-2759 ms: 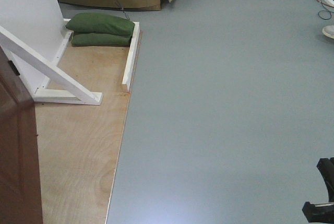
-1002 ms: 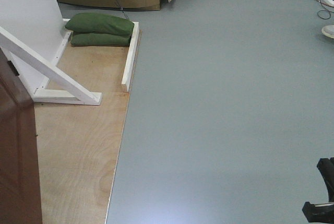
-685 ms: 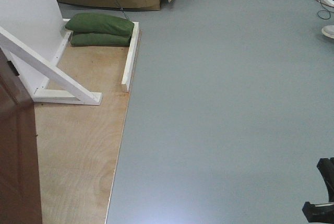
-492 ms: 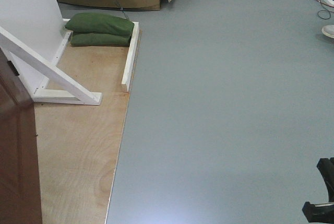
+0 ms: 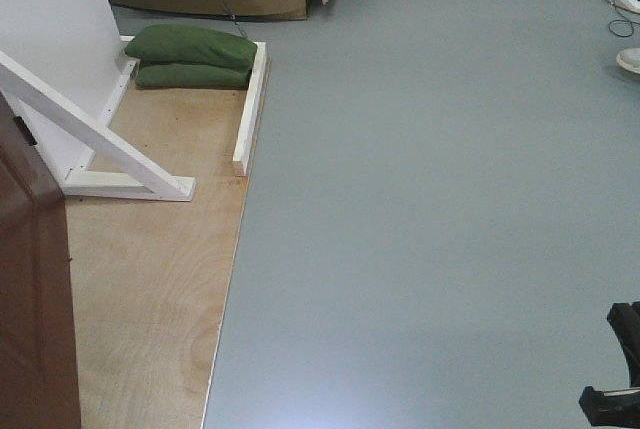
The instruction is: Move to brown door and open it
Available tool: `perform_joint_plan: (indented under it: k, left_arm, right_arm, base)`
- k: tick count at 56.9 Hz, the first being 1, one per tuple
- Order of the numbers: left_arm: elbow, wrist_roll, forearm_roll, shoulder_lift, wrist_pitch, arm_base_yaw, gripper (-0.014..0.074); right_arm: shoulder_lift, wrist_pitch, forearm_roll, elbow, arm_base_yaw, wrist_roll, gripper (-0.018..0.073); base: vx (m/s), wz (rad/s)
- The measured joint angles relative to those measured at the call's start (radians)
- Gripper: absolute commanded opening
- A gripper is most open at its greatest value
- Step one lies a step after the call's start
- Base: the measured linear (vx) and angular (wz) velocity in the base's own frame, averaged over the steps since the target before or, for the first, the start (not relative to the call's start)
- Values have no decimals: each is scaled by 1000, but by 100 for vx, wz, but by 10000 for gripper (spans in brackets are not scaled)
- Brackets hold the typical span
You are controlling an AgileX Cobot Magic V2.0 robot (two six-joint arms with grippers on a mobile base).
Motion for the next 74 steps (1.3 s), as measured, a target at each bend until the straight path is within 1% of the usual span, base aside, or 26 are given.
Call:
perform_joint_plan:
  k: [7,15,24,33,45,52,57,61,66,68,70,71,74]
  left_arm:
    - [-3,-50,-28,19,-1,0,-8]
    - [-31,-59,-90,47,-1,0,-8]
    - [-66,-62,-117,69,-5,1,-7]
    - [-80,-62,-135,61,67,13,-7]
    - [-85,-66,-160,42,211,26,-7]
    - [-85,-68,-176,32,346,29,-7]
    - [-84,-69,-178,32,480,29,-7]
    - [-84,-69,-168,32,623,26,-7]
    - [-86,-69,-136,45,842,13,-6]
    - [-86,-68,-129,56,915,9,-6]
    - [-84,-68,-126,64,960,7,-6]
    - [-82,-68,-112,86,1116,1,-6]
    - [-82,-65,-108,84,1132,-9,-6]
  right_arm:
    - [0,1,0,0,0,0,0]
    - [0,1,0,0,0,0,0]
    - [0,1,0,0,0,0,0]
    - [0,1,0,0,0,0,0]
    - [0,1,0,0,0,0,0]
    - [0,1,0,0,0,0,0]
    - [0,1,0,0,0,0,0]
    - [0,1,0,0,0,0,0]
    - [0,1,0,0,0,0,0]
    - [0,1,0,0,0,0,0]
    - [0,1,0,0,0,0,0]
    - [0,1,0,0,0,0,0]
    - [0,1,0,0,0,0,0]
  base:
    - [0,0]
    - [0,0]
    - [0,0]
    - [0,0]
    - [0,0]
    - [0,0]
    - [0,0]
    - [0,0]
    - [0,0]
    - [0,0]
    - [0,0]
    - [0,0]
    - [0,0]
